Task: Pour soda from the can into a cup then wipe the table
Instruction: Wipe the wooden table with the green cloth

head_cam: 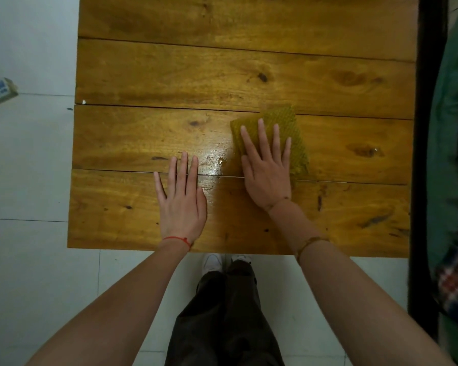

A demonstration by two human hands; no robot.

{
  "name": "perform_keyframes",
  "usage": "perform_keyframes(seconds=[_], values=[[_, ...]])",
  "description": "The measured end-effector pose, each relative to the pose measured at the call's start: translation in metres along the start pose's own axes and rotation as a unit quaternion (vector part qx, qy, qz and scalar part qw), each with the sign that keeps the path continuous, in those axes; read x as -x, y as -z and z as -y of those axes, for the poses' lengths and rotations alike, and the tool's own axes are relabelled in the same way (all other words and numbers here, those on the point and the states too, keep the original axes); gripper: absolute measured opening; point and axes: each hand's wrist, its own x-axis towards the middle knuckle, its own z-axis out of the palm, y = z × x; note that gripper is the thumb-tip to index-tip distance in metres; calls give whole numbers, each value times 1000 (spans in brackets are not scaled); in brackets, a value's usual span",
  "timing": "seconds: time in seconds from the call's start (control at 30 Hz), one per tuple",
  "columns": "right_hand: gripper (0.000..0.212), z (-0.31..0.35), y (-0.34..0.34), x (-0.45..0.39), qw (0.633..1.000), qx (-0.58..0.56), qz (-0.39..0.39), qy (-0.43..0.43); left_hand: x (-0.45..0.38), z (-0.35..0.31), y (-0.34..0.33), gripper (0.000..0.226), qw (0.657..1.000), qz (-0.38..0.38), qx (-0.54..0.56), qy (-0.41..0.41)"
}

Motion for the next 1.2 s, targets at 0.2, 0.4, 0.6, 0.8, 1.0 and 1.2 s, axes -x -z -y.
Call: perform_keyframes(seconds=[0.2, 0.4, 0.6, 0.8, 1.0, 1.2], values=[[54, 8, -10, 45, 990, 4, 50, 134, 0, 1, 0, 60, 1000, -4, 7, -1], [54, -1, 3, -8, 997, 4, 17, 76, 0, 2, 0, 60, 1000, 1, 9, 1], [55, 31, -11, 1, 999, 3, 11, 49, -1, 2, 0, 60, 1000, 6, 3, 1], [55, 11, -8, 31, 997, 2, 29, 67, -2, 2, 1, 60, 1000, 13, -2, 2], [59, -4, 8, -28, 995, -36, -1, -89, -2, 2, 1, 61, 1000, 14, -6, -1], [57, 50, -8, -4, 999, -18, 32, 20, -2, 1, 3, 61, 1000, 8, -12, -1]])
